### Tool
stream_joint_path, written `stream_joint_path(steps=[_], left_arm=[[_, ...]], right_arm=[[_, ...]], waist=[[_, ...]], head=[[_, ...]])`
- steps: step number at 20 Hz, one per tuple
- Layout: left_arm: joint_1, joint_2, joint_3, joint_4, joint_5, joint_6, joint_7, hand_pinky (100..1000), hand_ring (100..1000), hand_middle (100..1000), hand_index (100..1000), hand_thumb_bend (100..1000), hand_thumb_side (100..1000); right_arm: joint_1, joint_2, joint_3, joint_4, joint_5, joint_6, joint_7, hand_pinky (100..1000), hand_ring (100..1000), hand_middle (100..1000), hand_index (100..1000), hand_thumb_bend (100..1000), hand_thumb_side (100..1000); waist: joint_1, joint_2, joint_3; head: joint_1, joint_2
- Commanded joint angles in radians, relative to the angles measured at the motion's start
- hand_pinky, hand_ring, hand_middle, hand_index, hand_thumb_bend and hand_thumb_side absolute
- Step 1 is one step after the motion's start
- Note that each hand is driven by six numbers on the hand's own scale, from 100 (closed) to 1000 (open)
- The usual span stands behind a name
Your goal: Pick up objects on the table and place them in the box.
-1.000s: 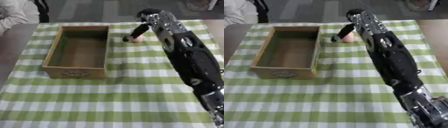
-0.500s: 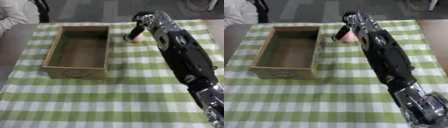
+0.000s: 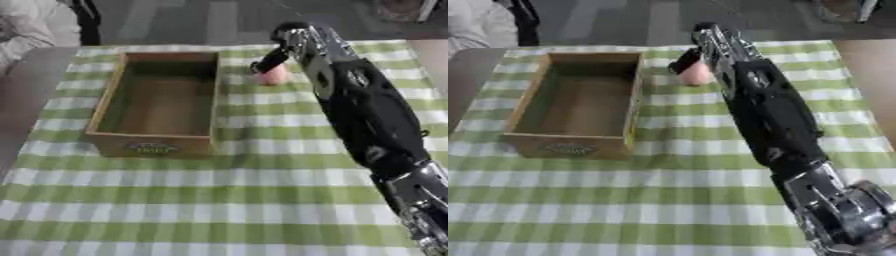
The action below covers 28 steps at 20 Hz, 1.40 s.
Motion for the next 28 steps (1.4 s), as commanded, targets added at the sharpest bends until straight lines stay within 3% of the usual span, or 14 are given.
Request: stream_joint_path(steps=[1, 3, 6, 12, 16, 28], left_arm=[[-0.004, 0.024, -0.002, -0.019, 0.003, -0.004, -0.005, 556, 472, 545, 831, 100, 979], [-0.004, 0.024, -0.003, -0.019, 0.004, -0.004, -0.005, 556, 471, 544, 831, 100, 979], [-0.003, 0.023, -0.003, -0.019, 0.004, -0.004, -0.007, 555, 471, 544, 830, 100, 977], [-0.003, 0.023, -0.003, -0.019, 0.004, -0.005, -0.008, 555, 471, 544, 830, 100, 974], [-0.003, 0.022, -0.004, -0.019, 0.004, -0.005, -0.01, 554, 470, 543, 830, 100, 974], [-0.006, 0.019, -0.004, -0.019, 0.004, -0.006, -0.012, 553, 469, 542, 831, 100, 976]], right_arm=[[-0.032, -0.007, -0.013, 0.006, -0.005, 0.022, 0.03, 900, 937, 874, 1000, 381, 440], [-0.035, -0.006, -0.019, 0.014, -0.012, 0.024, 0.05, 903, 938, 880, 1000, 386, 408], [-0.041, -0.005, -0.032, 0.024, -0.023, 0.031, 0.061, 905, 933, 879, 1000, 279, 392], [-0.048, 0.003, -0.049, 0.06, -0.012, 0.064, 0.047, 905, 923, 881, 1000, 149, 361], [-0.051, 0.012, -0.061, 0.085, 0.006, 0.091, 0.015, 903, 916, 882, 1000, 139, 346], [-0.048, 0.029, -0.071, 0.136, -0.002, 0.124, -0.015, 904, 918, 887, 1000, 223, 348]], waist=[[0.004, -0.016, 0.001], [0.005, -0.016, 0.001], [0.006, -0.015, 0.001], [0.008, -0.014, 0.002], [0.009, -0.012, 0.003], [0.011, -0.001, 0.008]], head=[[0.001, -0.012], [0.001, -0.013], [0.0, -0.014], [0.0, -0.019], [-0.003, -0.023], [-0.008, -0.025]])
